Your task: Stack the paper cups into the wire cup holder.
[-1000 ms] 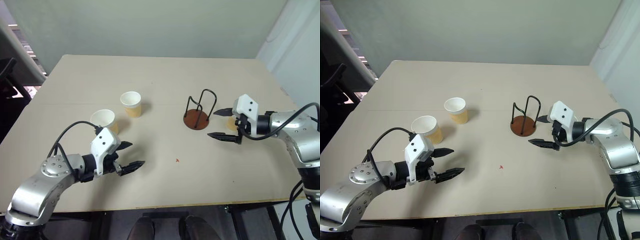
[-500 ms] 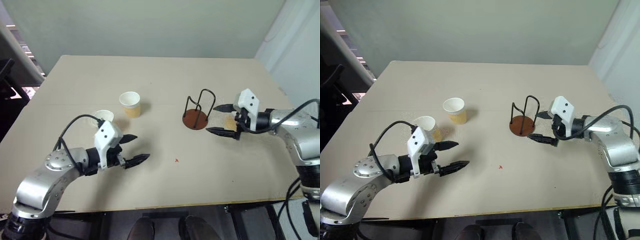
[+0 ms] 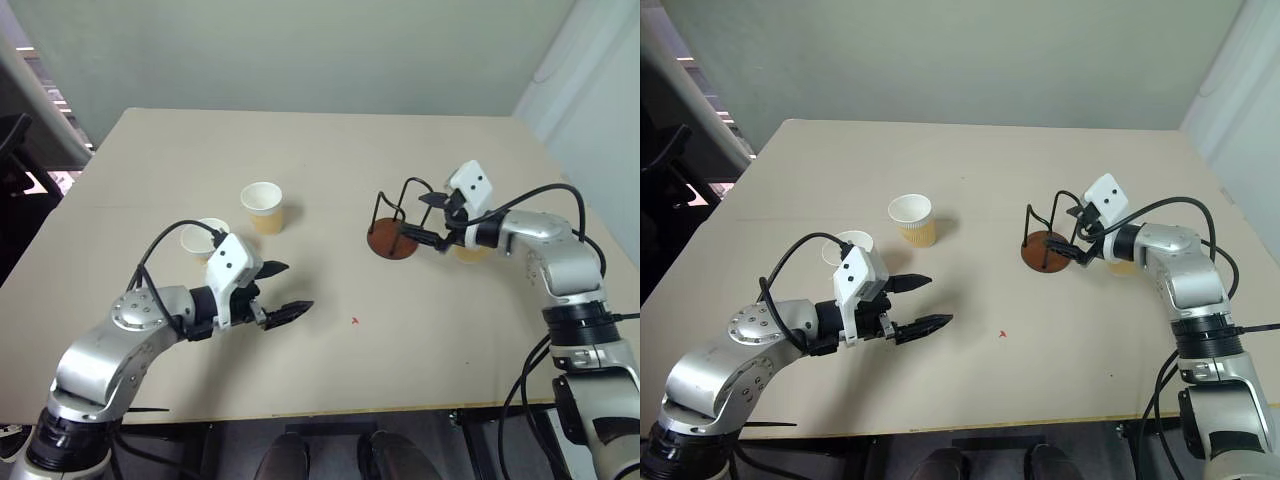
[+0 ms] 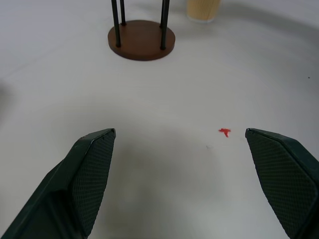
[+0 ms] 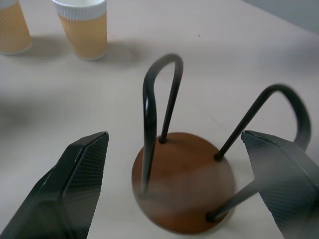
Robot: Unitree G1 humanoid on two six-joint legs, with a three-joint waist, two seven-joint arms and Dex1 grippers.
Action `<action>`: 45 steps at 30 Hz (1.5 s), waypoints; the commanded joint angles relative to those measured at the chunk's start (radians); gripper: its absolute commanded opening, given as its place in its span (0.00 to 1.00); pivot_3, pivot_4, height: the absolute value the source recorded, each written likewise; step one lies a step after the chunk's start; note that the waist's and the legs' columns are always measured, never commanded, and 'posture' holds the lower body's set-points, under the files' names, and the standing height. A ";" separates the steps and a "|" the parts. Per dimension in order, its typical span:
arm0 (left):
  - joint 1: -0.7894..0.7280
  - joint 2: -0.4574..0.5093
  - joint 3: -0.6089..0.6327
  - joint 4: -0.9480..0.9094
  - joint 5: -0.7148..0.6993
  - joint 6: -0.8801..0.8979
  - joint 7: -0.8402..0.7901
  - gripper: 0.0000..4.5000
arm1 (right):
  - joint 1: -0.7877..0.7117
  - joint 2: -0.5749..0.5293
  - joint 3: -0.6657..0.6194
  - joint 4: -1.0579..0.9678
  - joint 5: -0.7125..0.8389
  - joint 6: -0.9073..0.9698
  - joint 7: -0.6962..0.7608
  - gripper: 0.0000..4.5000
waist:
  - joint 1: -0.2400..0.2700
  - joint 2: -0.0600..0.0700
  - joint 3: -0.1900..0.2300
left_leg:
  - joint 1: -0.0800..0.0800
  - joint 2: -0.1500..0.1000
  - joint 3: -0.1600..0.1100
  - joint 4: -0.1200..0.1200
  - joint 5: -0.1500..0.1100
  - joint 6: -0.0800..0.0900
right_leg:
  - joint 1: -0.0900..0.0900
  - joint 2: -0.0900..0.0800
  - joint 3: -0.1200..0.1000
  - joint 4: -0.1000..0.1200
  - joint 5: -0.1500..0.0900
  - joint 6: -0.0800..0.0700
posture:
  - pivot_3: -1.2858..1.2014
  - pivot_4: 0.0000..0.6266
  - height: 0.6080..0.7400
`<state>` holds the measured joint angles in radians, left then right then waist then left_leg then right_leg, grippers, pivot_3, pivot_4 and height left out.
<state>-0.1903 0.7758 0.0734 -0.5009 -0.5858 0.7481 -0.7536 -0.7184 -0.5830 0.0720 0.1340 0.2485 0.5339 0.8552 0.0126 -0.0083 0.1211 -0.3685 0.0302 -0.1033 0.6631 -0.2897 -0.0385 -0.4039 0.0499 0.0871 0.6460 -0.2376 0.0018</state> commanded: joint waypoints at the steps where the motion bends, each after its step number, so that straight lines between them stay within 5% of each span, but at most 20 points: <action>1: -0.002 0.003 0.026 -0.028 0.000 -0.011 0.009 1.00 | -0.028 0.020 0.006 0.014 -0.014 -0.019 -0.012 0.85 | -0.001 0.000 0.000 | 0.000 0.000 0.000 0.000 0.000 0.000 | 0.000 0.000 0.000 0.000 0.000 0.000 | 0.52 0.24 1.00; 12: 0.007 0.023 0.050 -0.027 -0.008 -0.015 -0.011 1.00 | -0.003 -0.001 -0.005 -0.063 0.027 0.018 0.061 0.00 | 0.000 0.000 0.000 | 0.000 0.000 0.000 0.000 0.000 0.000 | 0.000 0.000 0.000 0.000 0.001 0.000 | 0.52 0.24 1.00; 18: 0.011 0.093 0.040 -0.030 -0.029 -0.031 -0.128 1.00 | 0.120 -0.130 0.008 -0.397 0.210 0.172 0.249 0.00 | 0.004 0.000 0.000 | -0.003 0.000 0.000 0.000 0.000 -0.001 | -0.002 0.000 -0.001 -0.001 0.000 0.000 | 0.52 0.24 1.00; 23: 0.040 0.207 -0.025 -0.008 0.034 -0.093 -0.263 1.00 | 0.207 -0.124 0.079 -0.560 0.294 0.190 0.313 0.00 | -0.007 0.000 0.000 | -0.002 0.000 0.000 0.001 0.000 -0.002 | -0.001 0.002 0.000 0.000 0.000 0.000 | 0.52 0.24 1.00; 32: 0.031 0.255 -0.079 0.020 0.090 -0.140 -0.344 1.00 | 0.198 -0.093 0.231 -0.390 0.152 -0.084 0.441 0.00 | -0.007 0.000 0.000 | 0.000 0.001 -0.001 0.002 -0.002 0.012 | 0.000 0.001 0.000 0.000 0.005 -0.001 | 0.52 0.24 1.00; 43: 0.033 0.234 -0.058 -0.003 0.066 -0.112 -0.309 1.00 | 0.149 -0.114 0.265 -0.237 0.066 -0.303 0.568 0.00 | -0.008 0.000 0.000 | 0.001 0.001 -0.001 0.002 -0.002 0.012 | 0.001 0.001 0.000 0.000 0.007 -0.003 | 0.52 0.24 1.00; 45: 0.022 0.231 -0.065 0.004 0.066 -0.114 -0.309 1.00 | 0.135 -0.123 0.254 -0.242 0.075 -0.284 0.574 0.13 | -0.007 0.000 0.000 | 0.001 0.001 -0.001 0.002 -0.002 0.013 | 0.001 0.001 0.000 0.000 0.007 -0.004 | 0.52 0.24 1.00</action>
<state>-0.1539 1.0074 -0.0121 -0.4734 -0.5153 0.6367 -1.0636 -0.5757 -0.6886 0.3303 -0.1096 0.3399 0.2406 1.4238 0.0056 -0.0086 0.1209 -0.3680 0.0311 -0.1039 0.6648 -0.2915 -0.0259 -0.4027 0.0513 0.0872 0.6463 -0.2302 -0.0027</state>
